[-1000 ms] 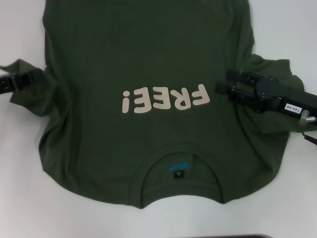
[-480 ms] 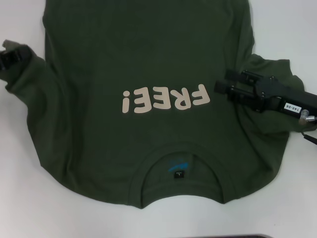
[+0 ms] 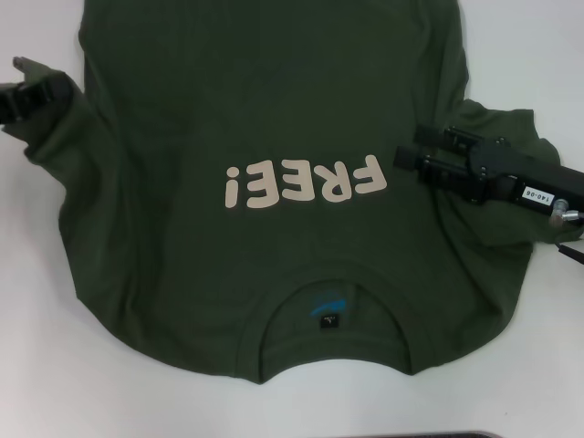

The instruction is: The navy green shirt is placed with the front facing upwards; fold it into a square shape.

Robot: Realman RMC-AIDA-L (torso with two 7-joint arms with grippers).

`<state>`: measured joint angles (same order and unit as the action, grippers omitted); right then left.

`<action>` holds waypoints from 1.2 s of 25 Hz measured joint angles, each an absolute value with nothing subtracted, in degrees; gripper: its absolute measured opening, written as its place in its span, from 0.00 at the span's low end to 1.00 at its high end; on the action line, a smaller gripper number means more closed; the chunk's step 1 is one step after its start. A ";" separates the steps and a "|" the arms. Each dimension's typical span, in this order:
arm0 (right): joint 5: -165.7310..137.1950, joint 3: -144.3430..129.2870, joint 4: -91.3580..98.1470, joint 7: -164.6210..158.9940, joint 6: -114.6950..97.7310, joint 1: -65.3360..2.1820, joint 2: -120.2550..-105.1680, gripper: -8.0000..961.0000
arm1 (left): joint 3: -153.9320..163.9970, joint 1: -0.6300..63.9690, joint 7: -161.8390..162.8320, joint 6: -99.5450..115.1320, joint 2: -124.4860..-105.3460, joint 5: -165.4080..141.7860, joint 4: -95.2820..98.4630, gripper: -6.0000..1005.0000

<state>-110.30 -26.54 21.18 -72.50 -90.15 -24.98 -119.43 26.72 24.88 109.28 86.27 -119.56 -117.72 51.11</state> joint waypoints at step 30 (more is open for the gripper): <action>-110.30 -27.07 20.73 -72.39 -90.20 -24.87 -119.43 0.73 | 30.94 30.28 105.53 76.20 -123.83 -117.32 37.06 0.09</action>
<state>-110.30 -27.07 20.73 -72.39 -90.20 -24.87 -119.43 30.94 30.28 105.53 76.20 -123.83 -117.32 37.06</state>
